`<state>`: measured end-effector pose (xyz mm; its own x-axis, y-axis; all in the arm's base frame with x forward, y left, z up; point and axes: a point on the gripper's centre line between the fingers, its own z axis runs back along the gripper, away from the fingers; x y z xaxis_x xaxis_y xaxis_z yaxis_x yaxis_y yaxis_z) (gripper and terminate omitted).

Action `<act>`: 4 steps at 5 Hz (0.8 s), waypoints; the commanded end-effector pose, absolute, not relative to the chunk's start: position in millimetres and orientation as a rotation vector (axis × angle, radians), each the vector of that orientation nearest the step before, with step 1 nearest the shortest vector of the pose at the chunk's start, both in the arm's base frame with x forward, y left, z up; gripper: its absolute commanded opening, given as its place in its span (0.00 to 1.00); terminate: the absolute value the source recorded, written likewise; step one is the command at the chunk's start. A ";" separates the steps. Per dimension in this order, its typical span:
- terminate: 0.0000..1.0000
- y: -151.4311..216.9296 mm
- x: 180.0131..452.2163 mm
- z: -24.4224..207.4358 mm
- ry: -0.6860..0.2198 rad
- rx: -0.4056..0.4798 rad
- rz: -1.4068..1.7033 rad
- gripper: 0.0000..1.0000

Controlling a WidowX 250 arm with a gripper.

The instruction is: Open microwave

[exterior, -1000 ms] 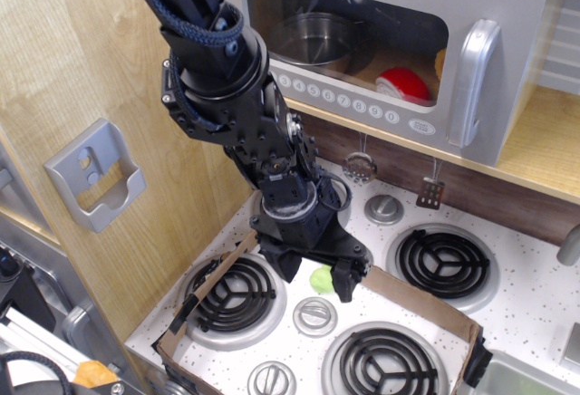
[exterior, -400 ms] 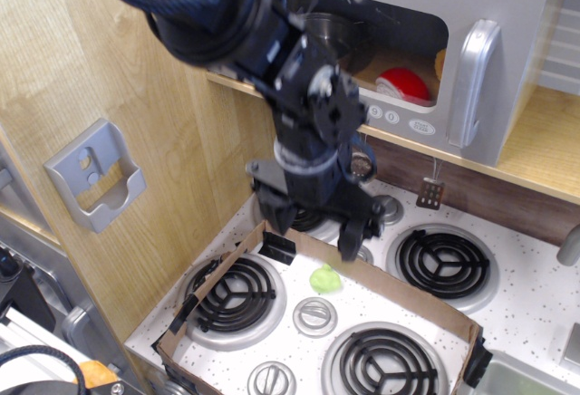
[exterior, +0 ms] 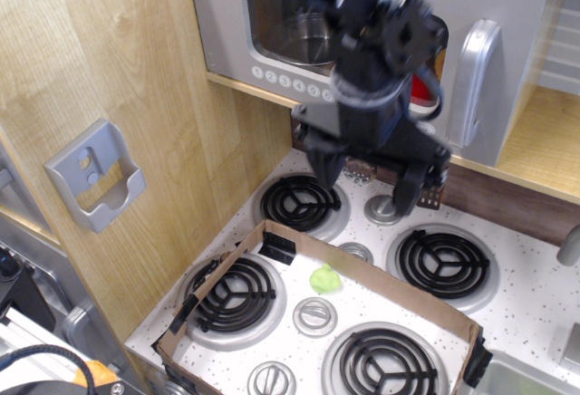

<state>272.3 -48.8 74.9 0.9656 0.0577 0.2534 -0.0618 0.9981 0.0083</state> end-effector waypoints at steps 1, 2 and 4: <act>0.00 -78.8 297.2 109.5 -0.324 0.000 0.080 1.00; 0.00 -89.6 307.3 119.6 -0.308 0.000 0.094 1.00; 0.00 -95.2 327.4 125.1 -0.311 0.027 0.113 1.00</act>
